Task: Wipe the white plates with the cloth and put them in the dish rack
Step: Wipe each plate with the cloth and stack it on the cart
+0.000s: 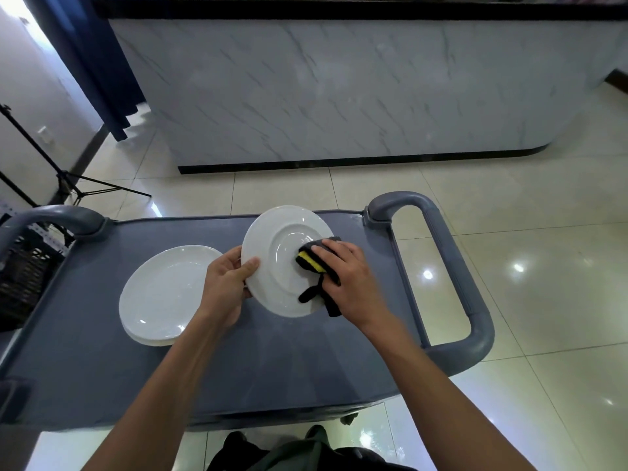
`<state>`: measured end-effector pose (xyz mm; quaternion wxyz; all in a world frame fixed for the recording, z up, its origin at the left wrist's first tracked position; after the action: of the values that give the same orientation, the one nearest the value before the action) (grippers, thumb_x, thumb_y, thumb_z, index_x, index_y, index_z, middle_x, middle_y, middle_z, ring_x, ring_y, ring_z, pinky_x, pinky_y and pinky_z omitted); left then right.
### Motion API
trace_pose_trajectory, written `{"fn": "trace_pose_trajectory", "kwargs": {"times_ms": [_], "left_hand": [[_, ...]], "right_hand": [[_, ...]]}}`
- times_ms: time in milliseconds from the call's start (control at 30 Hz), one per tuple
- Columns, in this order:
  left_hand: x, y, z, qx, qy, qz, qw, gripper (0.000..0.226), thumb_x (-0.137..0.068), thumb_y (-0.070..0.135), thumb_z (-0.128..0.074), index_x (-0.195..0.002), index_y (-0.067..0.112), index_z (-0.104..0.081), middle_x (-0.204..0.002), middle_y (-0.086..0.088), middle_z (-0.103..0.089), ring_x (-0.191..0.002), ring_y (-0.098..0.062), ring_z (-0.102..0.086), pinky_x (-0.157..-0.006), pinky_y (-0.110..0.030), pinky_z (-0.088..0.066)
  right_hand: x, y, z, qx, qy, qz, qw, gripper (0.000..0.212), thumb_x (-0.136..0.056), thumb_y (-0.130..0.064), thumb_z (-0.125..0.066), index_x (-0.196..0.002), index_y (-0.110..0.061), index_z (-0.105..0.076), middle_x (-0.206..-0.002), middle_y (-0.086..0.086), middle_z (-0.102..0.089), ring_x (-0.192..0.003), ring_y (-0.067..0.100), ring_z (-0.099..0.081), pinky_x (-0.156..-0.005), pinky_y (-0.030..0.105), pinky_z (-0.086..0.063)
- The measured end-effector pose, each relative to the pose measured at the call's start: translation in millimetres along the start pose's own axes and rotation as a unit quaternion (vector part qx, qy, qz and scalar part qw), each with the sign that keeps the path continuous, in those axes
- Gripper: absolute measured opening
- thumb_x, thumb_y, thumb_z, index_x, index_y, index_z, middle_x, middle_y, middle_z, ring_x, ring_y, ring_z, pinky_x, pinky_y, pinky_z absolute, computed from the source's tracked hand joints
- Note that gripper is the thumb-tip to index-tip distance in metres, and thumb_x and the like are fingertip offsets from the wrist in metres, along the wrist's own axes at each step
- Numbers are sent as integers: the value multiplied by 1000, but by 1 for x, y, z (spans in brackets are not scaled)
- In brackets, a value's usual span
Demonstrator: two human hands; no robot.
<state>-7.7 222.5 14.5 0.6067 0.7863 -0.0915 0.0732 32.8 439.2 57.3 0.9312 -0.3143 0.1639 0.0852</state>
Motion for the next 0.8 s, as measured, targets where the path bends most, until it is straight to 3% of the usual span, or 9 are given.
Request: {"fn": "trace_pose_trajectory", "kwargs": {"times_ms": [133,267,333,400,533,667,800], "left_hand": [[-3,3,-6,-56,11,-15,998,22,-95,4,-61,-113,10,-72,-99,-10,-76,-81,-22,-68,-53,-25,-52],[-9,20,-25,-216,9,-89,972,21,-94,6,-64,-110,15,-74,-96,-4,-78,-89,-23,-73,-76,-37,-58],[-10,30,-39,-329,14,-140,934,17,-92,9,-65,-105,16,-75,-91,1,-77,-88,-21,-72,-77,-32,-56],[-8,39,-55,-421,3,-201,884,15,-92,11,-63,-102,17,-74,-84,1,-73,-78,-21,-67,-66,-26,-49],[-3,38,-90,-556,-65,-300,772,19,-96,11,-58,-110,16,-69,-76,-10,-67,-65,-34,-59,-58,-36,-47],[-2,28,-111,-615,-85,-336,709,20,-92,7,-60,-109,13,-68,-72,-12,-67,-59,-37,-59,-55,-36,-44],[-8,12,-118,-647,-96,-340,676,23,-88,7,-66,-110,13,-66,-79,-12,-72,-61,-37,-64,-57,-36,-48]], "right_hand": [[9,22,4,0,-8,-54,999,57,-83,1,-63,-136,-19,-61,-139,-2,-57,-126,23,-45,-110,33,-38],[13,40,11,5,0,-101,995,57,-83,2,-62,-136,-20,-61,-137,-2,-58,-126,22,-45,-108,19,-26],[14,45,15,5,5,-114,993,57,-83,3,-62,-136,-19,-60,-137,-1,-58,-126,22,-44,-108,20,-26],[16,48,19,5,11,-119,993,57,-82,4,-63,-135,-18,-60,-136,0,-58,-126,22,-44,-110,25,-30],[23,54,31,8,28,-126,992,54,-83,3,-64,-133,-17,-61,-134,0,-60,-126,22,-46,-111,35,-39],[31,63,43,13,38,-155,987,50,-88,0,-64,-135,-17,-59,-137,0,-58,-129,21,-44,-113,40,-38],[39,70,52,20,45,-181,982,49,-92,-4,-62,-138,-18,-57,-141,0,-55,-133,21,-41,-114,41,-37]]}}
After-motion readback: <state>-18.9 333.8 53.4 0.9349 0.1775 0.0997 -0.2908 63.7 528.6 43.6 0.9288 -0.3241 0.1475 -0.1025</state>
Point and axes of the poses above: each hand's wrist, its own x-axis away from the middle knuckle, its own z-axis out of the back of the hand, y = z × x, the point moved 8 cm from there along -x, towards the middle knuckle
